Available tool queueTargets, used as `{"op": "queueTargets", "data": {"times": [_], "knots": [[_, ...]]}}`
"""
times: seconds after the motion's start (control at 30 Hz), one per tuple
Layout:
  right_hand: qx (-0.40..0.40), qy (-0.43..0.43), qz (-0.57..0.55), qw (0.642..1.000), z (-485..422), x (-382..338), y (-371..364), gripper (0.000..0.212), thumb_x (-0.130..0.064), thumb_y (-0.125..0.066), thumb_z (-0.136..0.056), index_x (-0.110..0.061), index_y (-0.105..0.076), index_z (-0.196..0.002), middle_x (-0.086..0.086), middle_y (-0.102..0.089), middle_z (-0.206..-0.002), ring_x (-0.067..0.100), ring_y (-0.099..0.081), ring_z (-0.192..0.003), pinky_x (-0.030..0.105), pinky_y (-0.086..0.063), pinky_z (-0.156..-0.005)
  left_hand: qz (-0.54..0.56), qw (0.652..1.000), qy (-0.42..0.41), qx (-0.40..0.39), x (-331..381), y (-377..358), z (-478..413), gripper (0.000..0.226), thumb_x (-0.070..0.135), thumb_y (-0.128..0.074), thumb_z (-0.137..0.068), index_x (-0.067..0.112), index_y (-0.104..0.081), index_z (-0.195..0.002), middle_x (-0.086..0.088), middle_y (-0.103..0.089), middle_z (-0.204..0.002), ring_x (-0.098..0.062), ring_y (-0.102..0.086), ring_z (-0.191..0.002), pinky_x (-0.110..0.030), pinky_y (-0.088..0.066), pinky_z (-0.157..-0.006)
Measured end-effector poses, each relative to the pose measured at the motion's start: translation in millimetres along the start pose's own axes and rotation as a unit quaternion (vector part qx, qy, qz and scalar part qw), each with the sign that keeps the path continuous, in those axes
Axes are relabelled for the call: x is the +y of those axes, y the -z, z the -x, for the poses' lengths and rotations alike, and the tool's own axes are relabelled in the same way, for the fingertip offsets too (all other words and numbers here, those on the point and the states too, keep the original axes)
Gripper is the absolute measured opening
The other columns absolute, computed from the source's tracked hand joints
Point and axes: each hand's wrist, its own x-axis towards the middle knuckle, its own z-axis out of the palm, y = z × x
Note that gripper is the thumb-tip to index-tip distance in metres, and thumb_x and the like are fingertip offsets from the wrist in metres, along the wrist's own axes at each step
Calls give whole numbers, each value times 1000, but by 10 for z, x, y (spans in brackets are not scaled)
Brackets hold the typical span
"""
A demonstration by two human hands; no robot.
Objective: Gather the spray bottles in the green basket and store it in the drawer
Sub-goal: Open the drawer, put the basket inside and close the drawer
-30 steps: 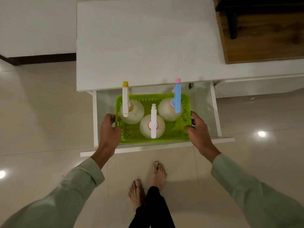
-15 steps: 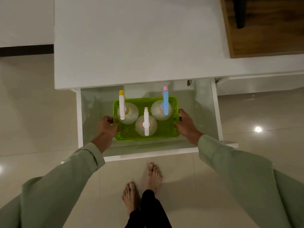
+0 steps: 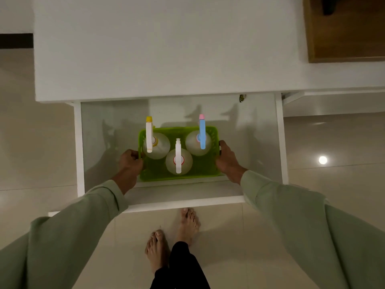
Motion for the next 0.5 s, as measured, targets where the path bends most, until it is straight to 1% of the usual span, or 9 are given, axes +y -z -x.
{"op": "queueTargets", "data": {"times": [0.07, 0.13, 0.17, 0.23, 0.27, 0.33, 0.37, 0.43, 0.5], "knots": [[-3, -4, 2, 1000, -29, -6, -14, 36, -1, -44, -94, -12, -46, -128, 9, -60, -88, 25, -59, -72, 29, -48, -54, -11, 1000, -8, 7, 7, -15, -5, 26, -15, -57, -81, 8, -57, -95, -16, -61, -91, -28, -59, -79, -39, -54, -67], [-6, -7, 7, 1000, -56, -8, -26, 38, -1, -44, -94, -13, -44, -130, 11, -60, -89, 24, -57, -71, 27, -43, -50, -18, 1000, -15, 12, 11, -29, 1, 25, -14, -56, -81, 8, -56, -93, -15, -61, -88, -26, -57, -73, -30, -49, -57], [-6, -8, 10, 1000, -65, -7, -30, 38, 0, -44, -94, -12, -44, -130, 12, -60, -89, 24, -57, -70, 27, -42, -49, -20, 1000, -17, 10, 9, -34, 5, 25, -13, -56, -81, 8, -56, -92, -15, -60, -86, -26, -56, -72, -28, -46, -55], [-11, -11, 15, 1000, -77, -3, -35, 36, 0, -43, -95, -12, -42, -129, 11, -58, -88, 22, -55, -69, 27, -40, -48, -30, 999, -21, 5, 8, -31, 15, 24, -12, -58, -80, 9, -55, -93, -14, -59, -85, -26, -56, -73, -28, -47, -55], [-15, -14, 17, 1000, -77, -2, -35, 35, -1, -43, -95, -12, -42, -128, 11, -58, -90, 22, -55, -69, 28, -40, -49, -36, 999, -21, 1, 8, -29, 19, 25, -11, -58, -81, 8, -55, -96, -15, -59, -88, -26, -56, -75, -32, -49, -60], [-27, -22, 21, 999, -68, -6, -26, 33, -3, -42, -95, -11, -41, -127, 14, -59, -94, 23, -54, -71, 29, -40, -51, -46, 999, -20, -14, 13, -23, 32, 28, -8, -59, -82, 6, -55, -106, -17, -59, -99, -27, -56, -84, -41, -53, -75], [-34, -25, 22, 999, -60, -15, -17, 34, -4, -43, -95, -11, -40, -128, 14, -60, -96, 23, -55, -73, 30, -41, -52, -49, 998, -19, -25, 15, -15, 49, 32, -6, -59, -83, 4, -53, -113, -18, -59, -104, -28, -57, -87, -43, -53, -79], [-46, -29, 19, 998, -43, -36, 14, 40, -5, -46, -95, -12, -39, -134, 17, -63, -107, 28, -60, -83, 33, -48, -60, -42, 998, -16, -52, 19, 2, 118, 42, -5, -57, -85, 4, -46, -125, -21, -60, -112, -31, -59, -91, -44, -54, -78], [-50, -39, 10, 998, -10, -47, 60, 54, -7, -50, -95, -13, -33, -146, 19, -62, -121, 34, -63, -101, 38, -54, -76, -22, 997, -17, -73, 18, 44, 221, 53, -3, -59, -86, 7, -39, -134, -20, -59, -124, -31, -60, -97, -41, -55, -72]]}}
